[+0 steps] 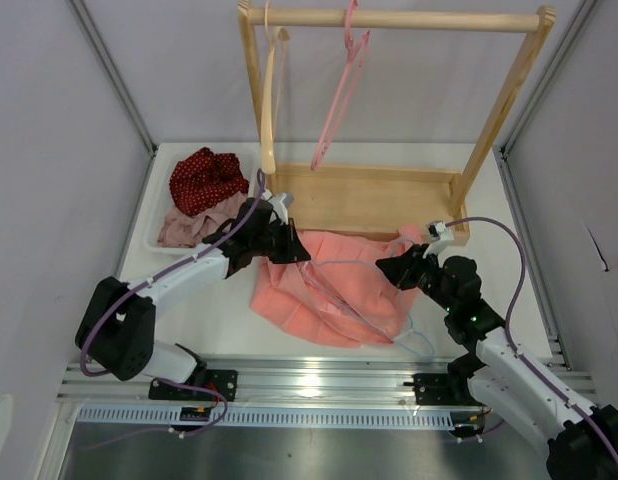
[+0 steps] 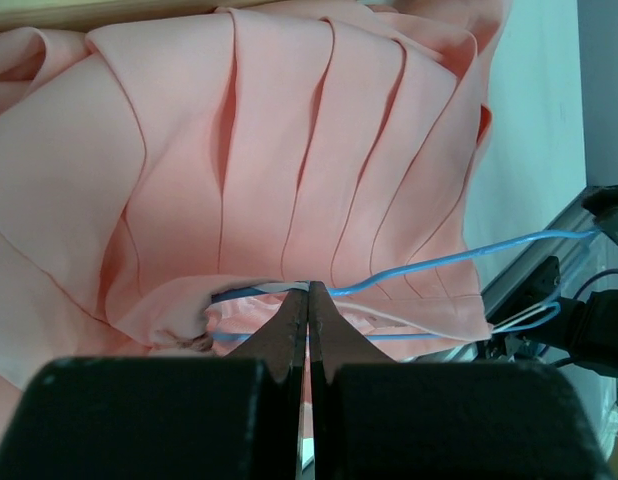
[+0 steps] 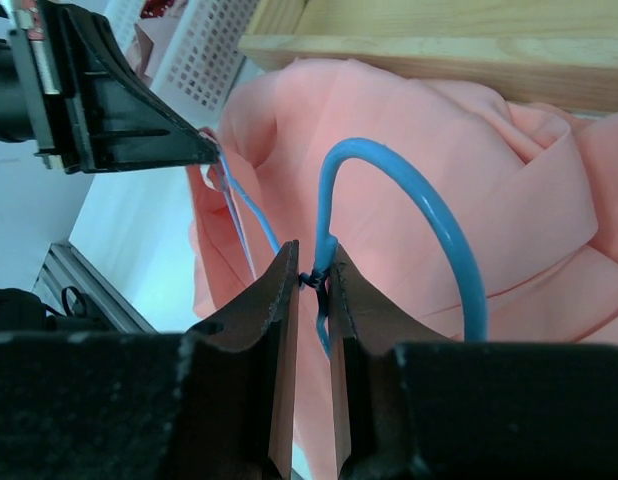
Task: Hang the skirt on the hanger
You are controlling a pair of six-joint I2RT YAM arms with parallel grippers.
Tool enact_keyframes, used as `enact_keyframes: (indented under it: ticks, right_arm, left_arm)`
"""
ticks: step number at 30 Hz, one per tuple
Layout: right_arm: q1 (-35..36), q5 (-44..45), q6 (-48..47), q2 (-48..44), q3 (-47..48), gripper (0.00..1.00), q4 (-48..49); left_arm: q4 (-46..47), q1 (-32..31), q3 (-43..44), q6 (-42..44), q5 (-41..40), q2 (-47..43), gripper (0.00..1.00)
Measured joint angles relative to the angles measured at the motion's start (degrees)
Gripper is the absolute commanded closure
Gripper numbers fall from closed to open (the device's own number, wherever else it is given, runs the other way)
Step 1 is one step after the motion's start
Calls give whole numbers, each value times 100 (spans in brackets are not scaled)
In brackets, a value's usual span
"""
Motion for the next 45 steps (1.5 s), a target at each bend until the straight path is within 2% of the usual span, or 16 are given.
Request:
enact_keyframes:
  ticks: [9,20,39,42,43,45]
  right_arm:
    - [-2,7,4,-437,-28,100,109]
    - [-7,-120,199,-94,-234,100,649]
    - [-20,-289,393,-142,-365,100,1003]
    - [-48,-337,444,-142,-450,100,1086]
    - [-59,-350,455,-142,-468,100,1095]
    - [-81,-376,476,-146,-487,100,1104]
  left_arm:
    - [-264,-11,168,264,-168,-94,100]
    - [-308,-52,184,485,-42,-168,100]
    - [-691,-199,437,1093,-212,-527,98]
    - [-752,-225,437,1174,-212,-479,94]
    - [-767,-236,439,1193,-212,-455,86]
    - [-804,-254,439,1235,-210,-420,80]
